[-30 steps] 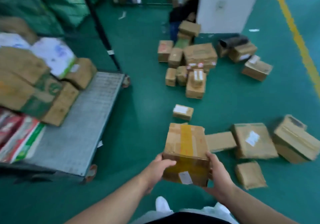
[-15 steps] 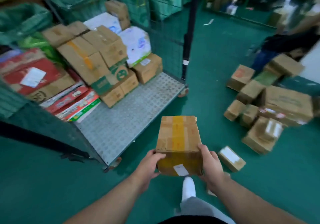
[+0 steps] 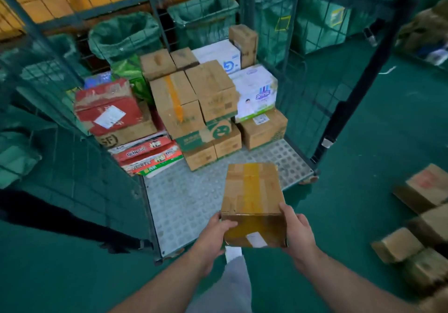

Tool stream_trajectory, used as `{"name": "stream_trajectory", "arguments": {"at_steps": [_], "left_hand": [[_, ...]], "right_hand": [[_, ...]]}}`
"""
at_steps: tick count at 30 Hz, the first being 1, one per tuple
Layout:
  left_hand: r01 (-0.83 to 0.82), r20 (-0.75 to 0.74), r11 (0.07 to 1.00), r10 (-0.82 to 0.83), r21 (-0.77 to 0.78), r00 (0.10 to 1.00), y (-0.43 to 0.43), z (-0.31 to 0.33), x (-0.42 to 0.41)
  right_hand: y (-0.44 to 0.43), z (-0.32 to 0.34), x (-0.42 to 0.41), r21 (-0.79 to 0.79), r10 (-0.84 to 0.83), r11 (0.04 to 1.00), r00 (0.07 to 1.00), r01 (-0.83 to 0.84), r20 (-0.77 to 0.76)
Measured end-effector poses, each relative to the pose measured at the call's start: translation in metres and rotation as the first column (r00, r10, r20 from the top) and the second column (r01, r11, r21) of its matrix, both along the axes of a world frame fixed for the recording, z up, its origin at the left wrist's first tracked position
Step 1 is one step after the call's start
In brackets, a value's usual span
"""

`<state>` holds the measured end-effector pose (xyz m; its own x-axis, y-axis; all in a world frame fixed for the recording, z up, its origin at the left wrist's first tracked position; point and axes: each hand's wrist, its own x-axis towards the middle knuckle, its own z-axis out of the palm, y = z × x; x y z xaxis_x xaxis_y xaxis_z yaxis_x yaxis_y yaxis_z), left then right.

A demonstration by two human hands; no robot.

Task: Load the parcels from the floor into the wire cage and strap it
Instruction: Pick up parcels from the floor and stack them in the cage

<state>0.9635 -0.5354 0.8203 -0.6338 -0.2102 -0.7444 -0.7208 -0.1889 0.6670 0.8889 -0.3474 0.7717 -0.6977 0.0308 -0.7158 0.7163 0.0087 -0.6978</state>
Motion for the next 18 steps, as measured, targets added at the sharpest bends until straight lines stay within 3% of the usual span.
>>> {"name": "stream_trajectory", "arguments": {"at_steps": [11, 18], "left_hand": [[0.158, 0.0, 0.987, -0.158, 0.042, 0.987, -0.061, -0.015, -0.234], [0.08, -0.005, 0.991, -0.08, 0.105, 0.997, -0.07, -0.015, -0.357]], "right_hand": [[-0.048, 0.02, -0.202, 0.129, -0.071, 0.988, 0.993, 0.083, -0.096], [-0.059, 0.024, -0.327, 0.108, -0.152, 0.981, 0.986, 0.159, -0.069]]}}
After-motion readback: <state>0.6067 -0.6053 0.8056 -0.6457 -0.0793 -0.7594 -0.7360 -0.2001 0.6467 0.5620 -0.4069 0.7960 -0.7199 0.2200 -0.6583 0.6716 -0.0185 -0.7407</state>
